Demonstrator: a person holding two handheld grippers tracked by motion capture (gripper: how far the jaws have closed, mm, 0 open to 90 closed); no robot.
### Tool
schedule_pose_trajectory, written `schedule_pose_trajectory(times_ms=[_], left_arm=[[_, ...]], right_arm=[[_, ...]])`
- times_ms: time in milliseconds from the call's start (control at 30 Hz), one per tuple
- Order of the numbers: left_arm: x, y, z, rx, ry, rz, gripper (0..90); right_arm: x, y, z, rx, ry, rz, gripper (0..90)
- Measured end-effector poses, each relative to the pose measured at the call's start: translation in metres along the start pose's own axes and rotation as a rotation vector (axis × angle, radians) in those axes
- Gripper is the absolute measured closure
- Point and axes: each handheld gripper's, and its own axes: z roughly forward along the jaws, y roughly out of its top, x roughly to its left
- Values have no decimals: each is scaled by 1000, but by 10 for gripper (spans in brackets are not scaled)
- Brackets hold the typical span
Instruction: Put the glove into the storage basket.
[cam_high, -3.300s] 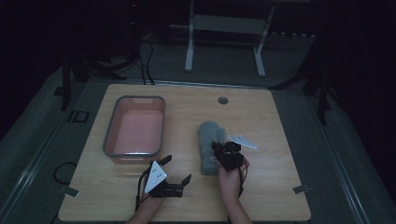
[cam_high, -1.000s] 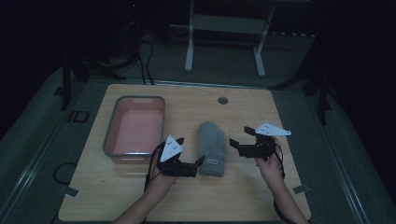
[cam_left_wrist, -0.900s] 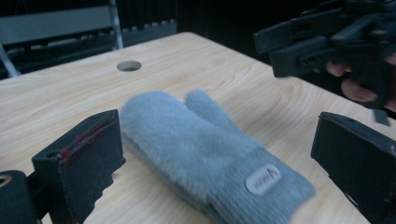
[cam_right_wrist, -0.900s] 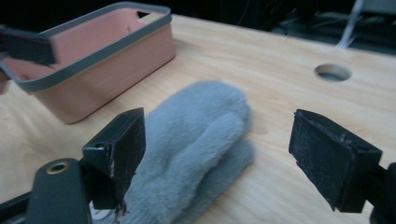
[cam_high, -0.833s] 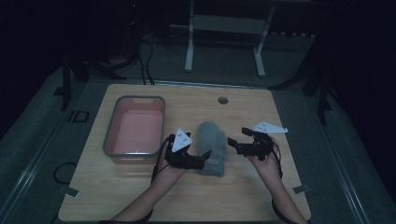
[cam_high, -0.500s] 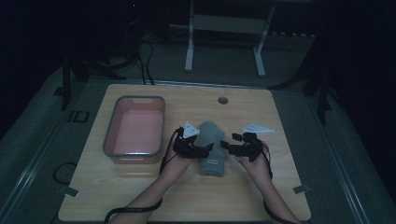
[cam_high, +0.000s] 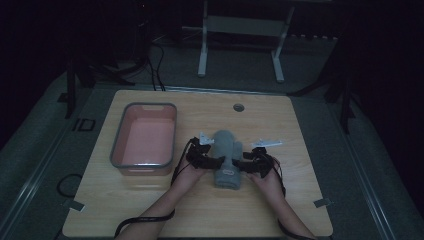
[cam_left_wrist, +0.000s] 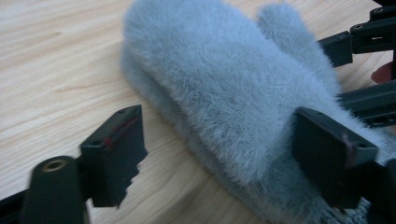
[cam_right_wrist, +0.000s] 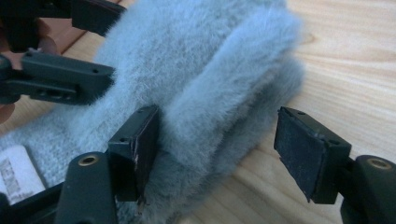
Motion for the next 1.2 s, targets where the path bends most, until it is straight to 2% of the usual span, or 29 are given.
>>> schedule_pose_trajectory(times_ms=[167, 267, 367, 433, 467, 500, 533, 600, 633, 667, 700, 767, 833, 900, 933, 1000, 1200], left_arm=[[3, 1, 8, 27, -28, -21, 209], [7, 3, 14, 63, -46, -44, 212], [9, 3, 18, 84, -53, -57, 214], [9, 4, 19, 98, -59, -56, 252], [10, 4, 21, 107, -83, -68, 272], [10, 4, 21, 107, -83, -68, 291], [12, 4, 22, 114, -100, -77, 302], [14, 3, 24, 115, -124, -86, 311], [15, 3, 24, 113, -134, -77, 372], [15, 3, 25, 116, -169, -83, 428], [15, 3, 25, 116, -169, -83, 472], [15, 3, 27, 114, -210, -78, 555], [15, 3, 27, 114, -226, -81, 617], [15, 4, 27, 116, -229, -76, 675], [12, 4, 26, 108, -222, -52, 675], [11, 5, 25, 104, -220, -50, 736], [9, 10, 18, 87, -225, -43, 776]], right_arm=[[-4, 0, 2, 21, 24, 21, 296], [-7, 0, 7, 56, 56, 26, 379], [-7, 0, 8, 66, 73, 30, 422], [-7, 1, 9, 74, 78, 28, 449], [-7, 1, 9, 78, 82, 25, 464], [-7, 1, 9, 78, 82, 25, 464], [-8, 1, 10, 87, 95, 25, 501], [-8, 2, 10, 89, 97, 25, 511], [-8, 2, 11, 95, 110, 24, 545], [-8, 2, 11, 98, 114, 24, 558], [-8, 2, 11, 98, 114, 24, 558], [-11, 2, 11, 99, 135, 31, 595], [-12, 2, 12, 97, 146, 39, 619], [-12, 2, 12, 99, 151, 40, 629], [-12, 2, 12, 102, 155, 42, 643], [-11, 4, 12, 107, 155, 34, 680], [-10, 5, 6, 92, 152, 25, 772]])
